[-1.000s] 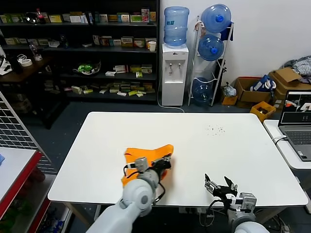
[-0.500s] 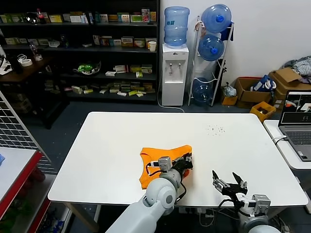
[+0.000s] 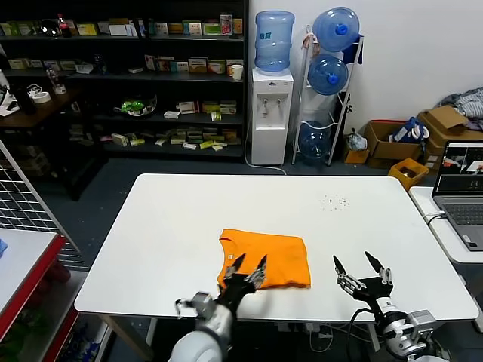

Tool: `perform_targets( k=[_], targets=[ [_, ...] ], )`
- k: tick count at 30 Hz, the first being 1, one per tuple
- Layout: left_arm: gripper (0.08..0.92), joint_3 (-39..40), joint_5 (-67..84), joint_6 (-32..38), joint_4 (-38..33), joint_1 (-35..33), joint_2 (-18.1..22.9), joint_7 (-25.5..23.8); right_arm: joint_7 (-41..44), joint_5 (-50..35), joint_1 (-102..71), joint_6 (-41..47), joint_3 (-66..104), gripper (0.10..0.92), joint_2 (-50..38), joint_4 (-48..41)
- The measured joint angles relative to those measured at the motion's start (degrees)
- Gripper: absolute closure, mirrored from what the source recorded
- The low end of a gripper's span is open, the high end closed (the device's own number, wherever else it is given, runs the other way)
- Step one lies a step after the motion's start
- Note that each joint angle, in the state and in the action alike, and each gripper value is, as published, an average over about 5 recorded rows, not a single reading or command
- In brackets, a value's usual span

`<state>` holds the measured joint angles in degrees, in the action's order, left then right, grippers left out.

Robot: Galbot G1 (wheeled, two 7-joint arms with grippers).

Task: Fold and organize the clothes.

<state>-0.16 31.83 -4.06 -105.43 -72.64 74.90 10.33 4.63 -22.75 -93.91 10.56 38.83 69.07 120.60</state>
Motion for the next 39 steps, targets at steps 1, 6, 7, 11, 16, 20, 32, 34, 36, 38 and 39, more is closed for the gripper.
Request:
perform_targets(
  k=[1,6,7,11,16,20,32,34,36,38,39],
  targets=[
    [0.265,-1.8,-1.2,1.8,-0.7,-2.1,-0.4,-1.2,0.5,0.5,0.1,-1.0,-0.1,0.203,0.2,-0.9],
    [0.183,-10.8,-5.7,10.7,-3.1,-11.6,-1.0,-6.9,2.6,2.5,0.2,-5.5,-0.3,0.203,1.5,-4.5],
    [0.181,-12.5,-6.3,12.4,-3.4,-13.2,-0.8,-7.9,3.0,2.8,0.1,-6.4,-0.2,0.203,1.9,-5.0],
    [0.177,-18.4,-7.9,18.2,-4.1,-18.2,-0.3,-11.2,4.5,4.2,-0.4,-9.7,0.6,0.203,3.2,-6.8],
    [0.177,-23.6,-8.8,24.2,-3.7,-22.6,-0.2,-14.6,6.3,6.5,-0.6,-13.5,2.3,0.203,5.6,-8.5],
    [0.177,-26.2,-8.8,27.8,-3.5,-24.6,0.4,-16.7,7.3,8.5,-0.5,-16.2,3.5,0.203,8.4,-9.5],
    [0.177,-28.7,-9.3,31.9,-2.6,-27.0,1.3,-19.8,9.8,14.3,-0.3,-22.3,5.1,0.203,15.4,-12.0],
    [0.177,-29.0,-9.3,32.1,-2.6,-27.1,1.7,-20.1,10.2,15.1,-0.3,-22.9,5.1,0.203,16.2,-12.3],
    [0.177,-29.3,-9.4,32.1,-2.6,-27.2,2.1,-20.4,10.5,15.9,-0.3,-23.6,5.0,0.203,17.0,-12.6],
    [0.177,-29.5,-9.5,32.2,-2.7,-27.4,2.5,-20.7,10.8,16.6,-0.3,-24.1,4.9,0.203,17.7,-12.8],
    [0.177,-29.5,-9.5,32.2,-2.7,-27.5,2.7,-20.9,10.9,16.9,-0.3,-24.3,4.8,0.203,17.9,-12.9]
  ],
)
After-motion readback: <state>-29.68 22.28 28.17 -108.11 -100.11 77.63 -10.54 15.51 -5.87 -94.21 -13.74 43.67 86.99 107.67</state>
